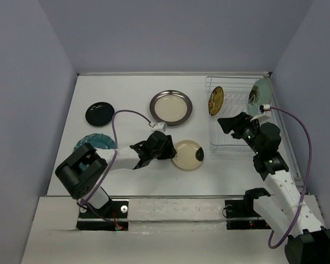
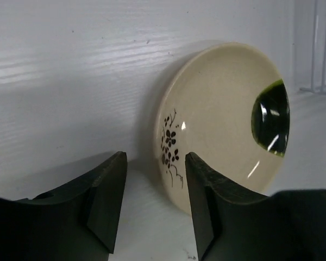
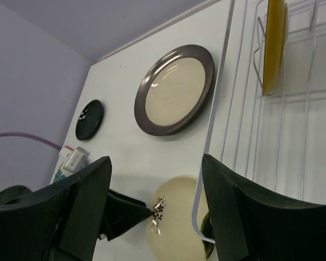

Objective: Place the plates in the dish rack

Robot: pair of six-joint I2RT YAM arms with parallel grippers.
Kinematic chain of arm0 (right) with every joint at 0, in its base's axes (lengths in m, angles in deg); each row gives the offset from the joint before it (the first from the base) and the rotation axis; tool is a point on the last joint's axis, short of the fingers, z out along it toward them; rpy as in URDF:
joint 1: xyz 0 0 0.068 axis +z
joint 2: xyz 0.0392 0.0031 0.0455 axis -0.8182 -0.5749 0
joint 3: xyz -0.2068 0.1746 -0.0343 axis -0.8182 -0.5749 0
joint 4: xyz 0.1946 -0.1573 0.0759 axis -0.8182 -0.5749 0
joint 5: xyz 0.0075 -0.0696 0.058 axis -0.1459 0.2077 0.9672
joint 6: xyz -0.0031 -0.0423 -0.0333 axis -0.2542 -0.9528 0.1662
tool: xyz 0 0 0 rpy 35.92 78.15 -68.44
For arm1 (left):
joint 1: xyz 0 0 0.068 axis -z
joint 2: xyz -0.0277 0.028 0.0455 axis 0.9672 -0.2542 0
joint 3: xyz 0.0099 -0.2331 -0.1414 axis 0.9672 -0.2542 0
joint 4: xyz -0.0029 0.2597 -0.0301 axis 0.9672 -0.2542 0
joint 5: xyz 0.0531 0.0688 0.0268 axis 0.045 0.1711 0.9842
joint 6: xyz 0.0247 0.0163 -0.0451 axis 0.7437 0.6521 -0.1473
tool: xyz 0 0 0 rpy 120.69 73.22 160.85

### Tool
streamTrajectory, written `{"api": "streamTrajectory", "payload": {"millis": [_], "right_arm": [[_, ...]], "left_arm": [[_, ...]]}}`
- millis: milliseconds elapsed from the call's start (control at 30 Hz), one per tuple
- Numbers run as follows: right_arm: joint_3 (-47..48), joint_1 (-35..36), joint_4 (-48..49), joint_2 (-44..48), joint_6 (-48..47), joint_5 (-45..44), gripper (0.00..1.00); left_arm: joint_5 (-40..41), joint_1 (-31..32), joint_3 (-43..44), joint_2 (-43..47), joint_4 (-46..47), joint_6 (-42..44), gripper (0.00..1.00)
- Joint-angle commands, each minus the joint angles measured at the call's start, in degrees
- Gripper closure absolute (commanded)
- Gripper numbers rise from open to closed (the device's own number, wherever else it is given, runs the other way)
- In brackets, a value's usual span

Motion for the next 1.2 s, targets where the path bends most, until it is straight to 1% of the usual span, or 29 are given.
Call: {"api": "streamTrajectory", "payload": {"millis": [0, 33, 100, 133, 167, 200, 233, 300, 333, 367, 400, 433, 500, 533, 567, 600, 633, 733, 767, 800, 867, 900, 967, 1000, 1033, 1067, 1100, 1133, 1167], "right_arm": [[-2.82, 0.32, 5.91, -0.64, 2.14, 7.17, 0.29], [-3.26, 0.84, 6.27, -1.08, 2.31, 9.1, 0.31], [-4.06, 0.85, 7.06, -2.14, 2.31, 11.04, 0.37], [-4.23, 1.55, 7.15, -2.31, 2.31, 11.48, 0.38], [-4.32, 1.55, 6.97, -2.49, 2.05, 12.01, 0.39], [-4.15, 2.16, 6.54, -2.67, 1.35, 12.97, 0.41], [-3.8, 2.17, 5.66, -2.49, 1.0, 13.42, 0.43], [-3.18, 2.7, 5.04, -2.67, -0.67, 16.05, 0.43], [-2.57, 2.7, 3.99, -2.84, -1.37, 17.01, 0.42], [-1.96, 3.39, 3.55, -3.19, -2.07, 17.98, 0.42], [-0.73, 4.44, 3.02, -4.15, -3.73, 18.95, 0.39], [-0.02, 5.24, 2.58, -4.86, -4.62, 19.22, 0.36], [1.38, 6.91, 1.44, -6.88, -6.38, 19.31, 0.3], [2.69, 8.83, 1.35, -9.5, -7.87, 18.79, 0.21], [3.32, 10.07, 1.0, -11.09, -8.66, 18.61, 0.19], [4.11, 11.3, 0.65, -12.76, -10.24, 18.61, 0.18], [5.77, 14.09, -0.31, -16.17, -10.86, 18.35, 0.17], [8.67, 19.11, -1.46, -20.41, -12.71, 14.4, 0.13], [9.38, 22.35, -1.99, -22.86, -13.06, 13.0, 0.13], [10.08, 23.86, -2.43, -23.75, -13.5, 9.41, 0.12], [11.31, 27.11, -3.04, -25.6, -13.59, 5.88, 0.11], [11.58, 27.65, -3.13, -26.13, -13.33, 3.51, 0.11], [11.85, 28.27, -2.7, -27.36, -11.76, 3.75, 0.11], [11.85, 29.05, -2.09, -27.71, -11.23, 4.8, 0.18], [11.85, 29.06, -0.25, -27.98, -10.79, 6.11, 0.27], [11.67, 29.67, 1.07, -28.15, -10.17, 7.43, 0.42], [11.15, 29.68, 2.39, -28.07, -8.08, 9.45, 0.63], [10.62, 29.68, 4.06, -27.2, -6.84, 9.99, 0.93], [10.27, 29.68, 6.68, -26.58, -5.96, 9.99, 0.93]], "left_arm": [[2.23, 0.24, 4.98, -7.32, 4.56, 2.52, 0.48], [2.14, 0.24, 5.94, -8.38, 4.91, 2.69, 0.52], [2.14, 0.24, 6.65, -10.93, 5.44, 3.57, 0.74], [2.66, 0.16, 7.0, -11.29, 5.18, 3.84, 0.87], [3.28, -0.02, 6.83, -11.03, 4.74, 3.93, 0.94], [3.98, -0.28, 6.31, -10.25, 4.56, 3.93, 0.94], [4.77, -1.07, 4.48, -7.63, 4.3, 4.01, 0.94], [5.39, -2.12, 2.36, -3.93, 3.16, 4.28, 0.94], [6.35, -2.82, 0.61, 0.35, 0.98, 4.8, 0.94], [6.88, -3.09, -0.1, 2.66, -0.26, 5.15, 0.94], [7.67, -3.18, -0.89, 5.2, -1.49, 5.42, 0.94], [7.77, -3.18, -2.03, 10.1, -3.68, 5.86, 0.94], [7.24, -3.27, -3.01, 14.96, -5.19, 6.12, 0.94], [5.94, -3.27, -3.36, 17.25, -5.89, 6.3, 0.94], [5.23, -3.27, -3.8, 21.45, -6.07, 6.56, 0.94], [4.35, -3.36, -3.98, 23.58, -6.07, 6.82, 0.94], [3.03, -3.36, -3.89, 26.91, -6.59, 7.0, 0.94], [0.84, -3.62, -3.54, 31.84, -7.56, 7.18, 0.94], [0.04, -3.8, -3.45, 32.82, -7.65, 7.09, 0.94], [-0.66, -3.89, -3.36, 33.78, -7.83, 7.0, 0.94], [-1.72, -4.06, -3.27, 36.6, -8.44, 6.74, 0.94], [-1.99, -4.06, -3.36, 37.56, -8.53, 6.65, 0.94], [-3.04, -4.06, -3.89, 40.11, -8.45, 6.74, 0.94], [-3.74, -4.15, -3.98, 40.82, -8.71, 7.0, 0.94], [-3.92, -4.15, -3.98, 41.87, -8.97, 7.09, 0.94], [-3.83, -4.24, -3.98, 42.32, -9.23, 7.18, 0.94], [-3.75, -4.24, -4.07, 42.84, -9.67, 7.35, 0.94], [-3.22, -4.24, -3.89, 43.37, -10.98, 7.53, 0.88], [-2.78, -4.24, -3.37, 44.42, -11.95, 8.05, 0.66]]}}
